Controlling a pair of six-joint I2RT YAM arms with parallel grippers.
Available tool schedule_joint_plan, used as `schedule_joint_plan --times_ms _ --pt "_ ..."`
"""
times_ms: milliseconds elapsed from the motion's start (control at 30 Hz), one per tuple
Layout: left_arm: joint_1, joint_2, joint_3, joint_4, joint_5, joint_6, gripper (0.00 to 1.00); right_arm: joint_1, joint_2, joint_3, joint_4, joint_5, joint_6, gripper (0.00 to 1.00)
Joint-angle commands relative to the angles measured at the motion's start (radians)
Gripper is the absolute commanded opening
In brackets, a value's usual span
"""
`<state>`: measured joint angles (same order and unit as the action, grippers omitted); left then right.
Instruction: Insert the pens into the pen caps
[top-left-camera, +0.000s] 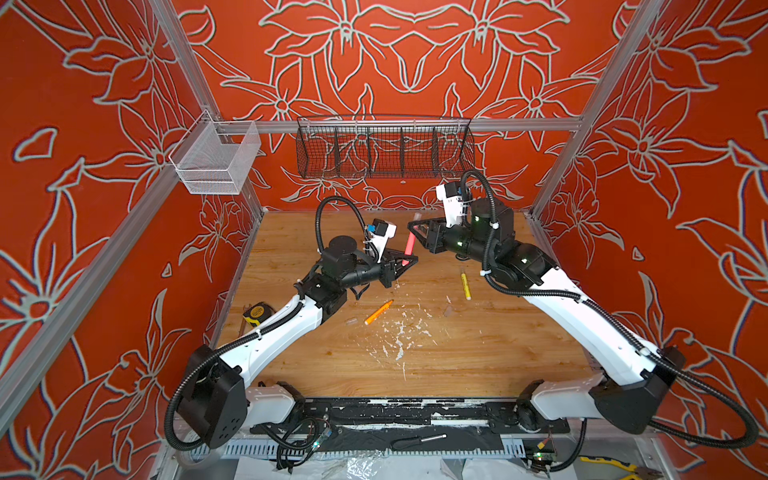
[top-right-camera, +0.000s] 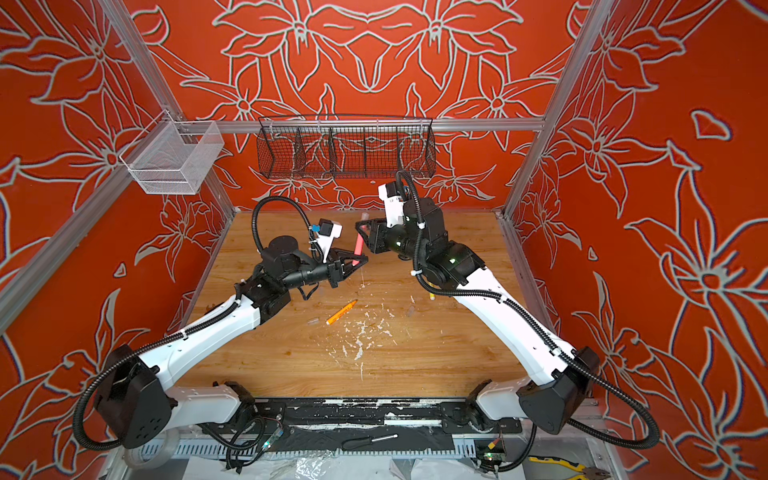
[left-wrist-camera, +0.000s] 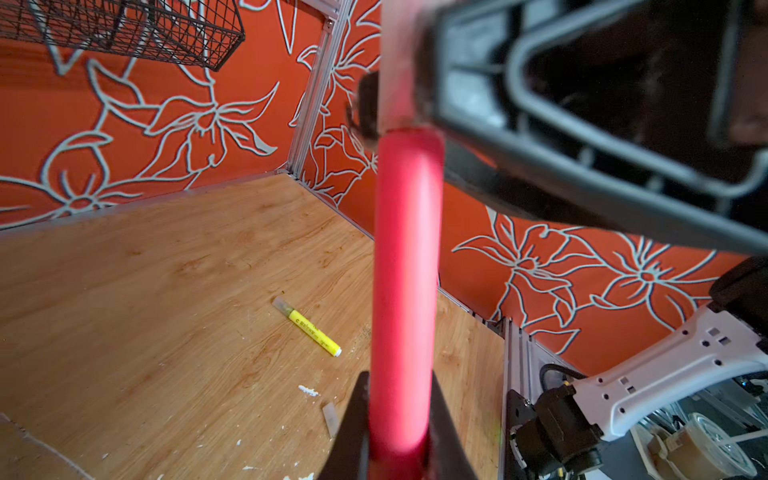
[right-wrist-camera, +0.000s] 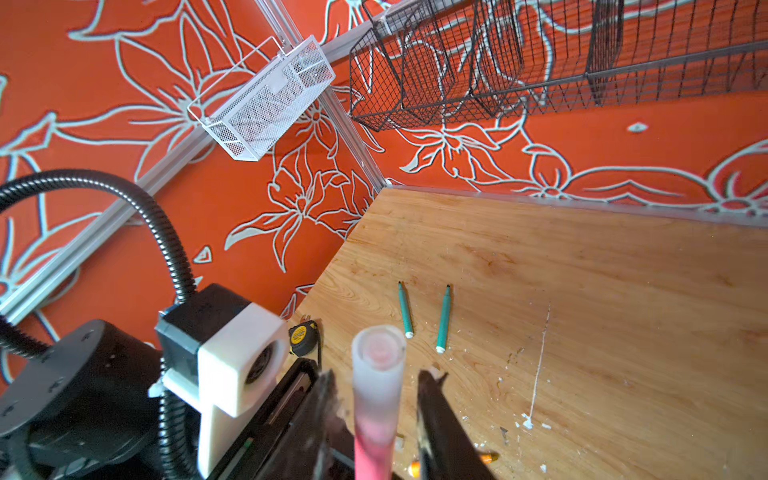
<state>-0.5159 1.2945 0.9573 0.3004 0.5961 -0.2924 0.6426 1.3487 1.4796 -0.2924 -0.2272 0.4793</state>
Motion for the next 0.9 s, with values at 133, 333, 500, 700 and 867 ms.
schedule_joint_plan --times_ms 133,333,500,700,867 --pt "0.002 -0.012 0.038 -0.065 0.003 0.051 0.00 -0.030 -0.019 0.063 -0.026 0.038 -0.012 0.46" --pt "0.001 -0.011 0.043 -0.074 0.004 0.059 0.00 -0.048 0.055 0.142 -0.070 -0.013 -0.004 0.44" --pt "-0.001 -0.013 0.044 -0.078 -0.004 0.066 0.00 -0.049 0.087 0.159 -0.087 -0.054 0.010 0.36" --pt "-0.001 -0.008 0.054 -0.081 -0.006 0.073 0.00 -0.049 0.082 0.128 -0.100 -0.070 0.017 0.34" --pt "-0.001 -0.001 0.058 -0.085 -0.011 0.075 0.00 -0.049 0.087 0.131 -0.093 -0.103 0.025 0.08"
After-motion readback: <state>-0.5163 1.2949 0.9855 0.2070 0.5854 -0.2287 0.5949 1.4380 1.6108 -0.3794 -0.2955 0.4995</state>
